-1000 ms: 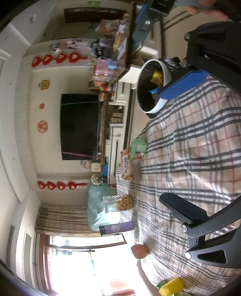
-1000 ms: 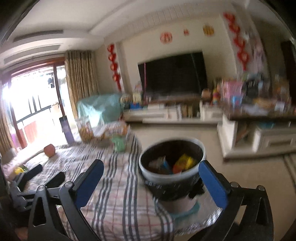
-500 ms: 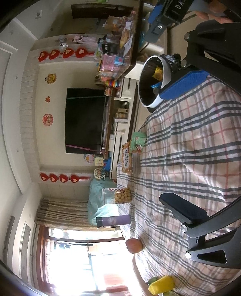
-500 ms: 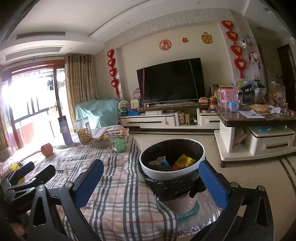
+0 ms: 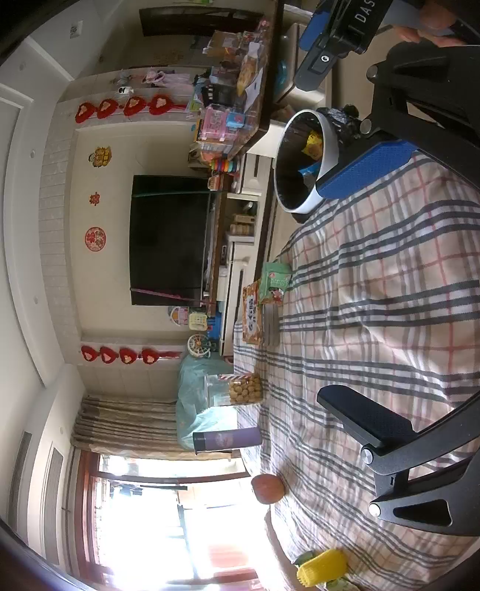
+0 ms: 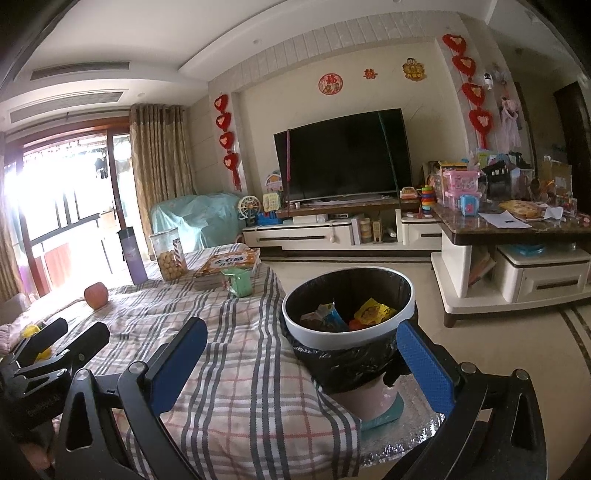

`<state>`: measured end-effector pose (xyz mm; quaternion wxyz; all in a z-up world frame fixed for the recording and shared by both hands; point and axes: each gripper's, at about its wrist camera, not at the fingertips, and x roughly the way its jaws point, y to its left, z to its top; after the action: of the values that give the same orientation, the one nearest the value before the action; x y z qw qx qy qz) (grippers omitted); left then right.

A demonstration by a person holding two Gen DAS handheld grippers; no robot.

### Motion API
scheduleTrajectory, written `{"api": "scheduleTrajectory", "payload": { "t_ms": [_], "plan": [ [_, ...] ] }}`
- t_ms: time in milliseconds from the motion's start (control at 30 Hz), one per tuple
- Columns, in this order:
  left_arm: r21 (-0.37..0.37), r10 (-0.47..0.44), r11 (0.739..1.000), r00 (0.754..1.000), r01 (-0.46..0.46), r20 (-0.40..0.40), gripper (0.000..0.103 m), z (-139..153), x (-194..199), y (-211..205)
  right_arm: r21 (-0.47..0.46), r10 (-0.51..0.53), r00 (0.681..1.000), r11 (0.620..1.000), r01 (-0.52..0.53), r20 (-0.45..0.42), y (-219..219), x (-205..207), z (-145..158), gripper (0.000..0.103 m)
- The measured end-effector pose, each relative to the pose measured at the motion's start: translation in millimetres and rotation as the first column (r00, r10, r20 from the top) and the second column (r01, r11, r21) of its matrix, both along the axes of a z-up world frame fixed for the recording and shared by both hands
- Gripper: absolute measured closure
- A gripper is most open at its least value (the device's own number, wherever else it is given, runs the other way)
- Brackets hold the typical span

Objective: Collect trash

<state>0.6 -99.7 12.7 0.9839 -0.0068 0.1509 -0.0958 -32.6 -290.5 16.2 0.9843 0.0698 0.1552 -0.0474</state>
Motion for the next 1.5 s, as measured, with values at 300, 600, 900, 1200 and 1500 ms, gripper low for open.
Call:
{"api": "scheduleTrajectory", "payload": {
  "t_ms": [300, 600, 900, 1200, 1500],
  "plan": [
    [0.0, 0.008, 1.0, 1.0, -0.008, 0.006, 0.001, -1.3, 1.4, 1.6, 0.011, 0.009, 1.0, 1.0, -0.009, 0.002, -0.4, -1.2, 0.9, 0.0],
    [0.001, 0.002, 1.0, 1.0, -0.002, 0.008, 0.001, -3.1, 1.9, 1.7, 0.012, 0.016, 1.0, 1.0, -0.016, 0.003, 0.2, -2.0, 2.6, 0.0],
    [0.002, -0.002, 1.0, 1.0, 0.002, 0.001, 0.001, -4.2, 2.0, 2.2, 0.012, 0.021, 1.0, 1.0, -0.021, 0.001, 2.7, -1.8, 3.5, 0.0],
    [0.003, -0.003, 1.0, 1.0, 0.003, -0.001, 0.001, -4.8, 2.0, 2.7, 0.016, 0.024, 1.0, 1.0, -0.024, 0.001, 4.5, -1.7, 4.5, 0.0],
    [0.002, -0.005, 1.0, 1.0, 0.005, -0.002, 0.001, -5.0, 1.9, 3.2, 0.017, 0.026, 1.0, 1.0, -0.026, -0.001, 4.0, -1.8, 4.2, 0.0]
  ]
}}
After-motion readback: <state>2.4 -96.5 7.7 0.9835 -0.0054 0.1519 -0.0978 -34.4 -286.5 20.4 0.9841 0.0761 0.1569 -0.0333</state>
